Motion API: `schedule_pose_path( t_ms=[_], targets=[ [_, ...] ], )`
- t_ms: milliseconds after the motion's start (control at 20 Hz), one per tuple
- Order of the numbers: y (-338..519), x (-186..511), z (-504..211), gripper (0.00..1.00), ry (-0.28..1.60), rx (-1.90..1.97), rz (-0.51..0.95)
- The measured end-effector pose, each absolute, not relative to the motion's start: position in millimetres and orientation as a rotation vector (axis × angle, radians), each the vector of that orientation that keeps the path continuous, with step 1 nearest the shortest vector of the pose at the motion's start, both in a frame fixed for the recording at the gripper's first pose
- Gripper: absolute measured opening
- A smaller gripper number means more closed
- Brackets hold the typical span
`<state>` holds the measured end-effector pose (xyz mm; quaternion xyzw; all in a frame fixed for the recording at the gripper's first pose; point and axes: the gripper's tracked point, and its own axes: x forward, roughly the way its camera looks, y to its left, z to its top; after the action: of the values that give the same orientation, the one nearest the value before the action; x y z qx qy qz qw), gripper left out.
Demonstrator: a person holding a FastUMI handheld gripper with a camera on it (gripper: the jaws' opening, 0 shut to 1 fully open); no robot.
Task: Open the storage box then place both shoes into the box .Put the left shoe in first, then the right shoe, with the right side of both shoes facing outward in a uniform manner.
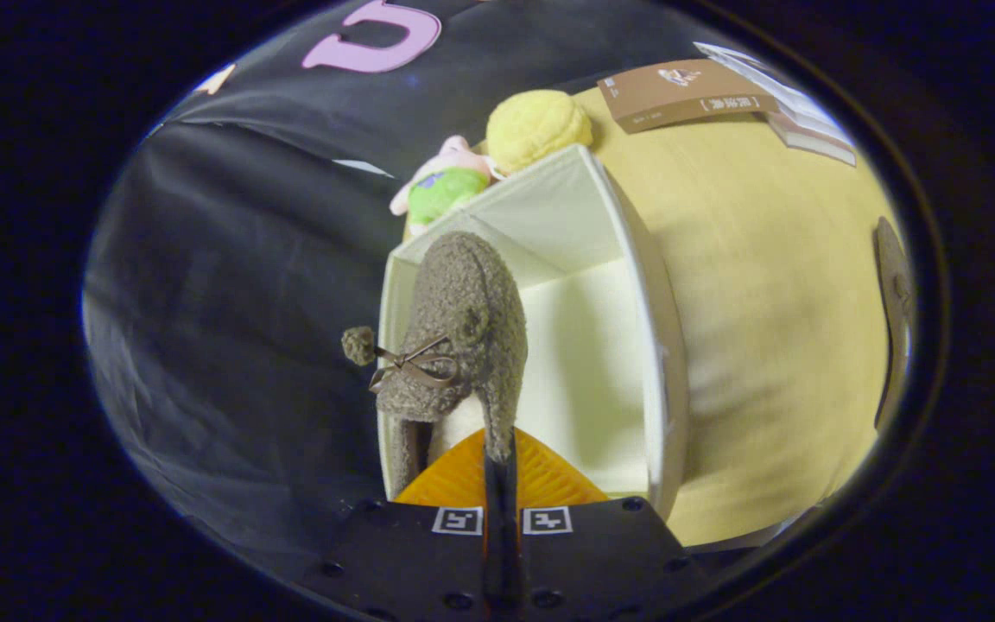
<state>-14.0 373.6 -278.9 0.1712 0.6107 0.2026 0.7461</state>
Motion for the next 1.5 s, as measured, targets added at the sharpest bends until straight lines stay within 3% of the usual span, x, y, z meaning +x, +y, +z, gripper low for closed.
schedule_pose_path(
  t_ms=[150,450,800,1100,1500],
  targets=[
    [371.1,-16.1,-311.9,0.03,1.361,0.235,0.353],
    [390.5,-19.2,-330.4,0.03,1.369,0.182,0.357],
    [424.0,-15.0,-274.2,0.56,1.27,0.388,0.551],
    [403.3,-13.0,-231.3,1.0,1.174,0.379,0.604],
    [308.0,13.5,-178.8,1.0,1.067,0.445,0.505]
  ],
)
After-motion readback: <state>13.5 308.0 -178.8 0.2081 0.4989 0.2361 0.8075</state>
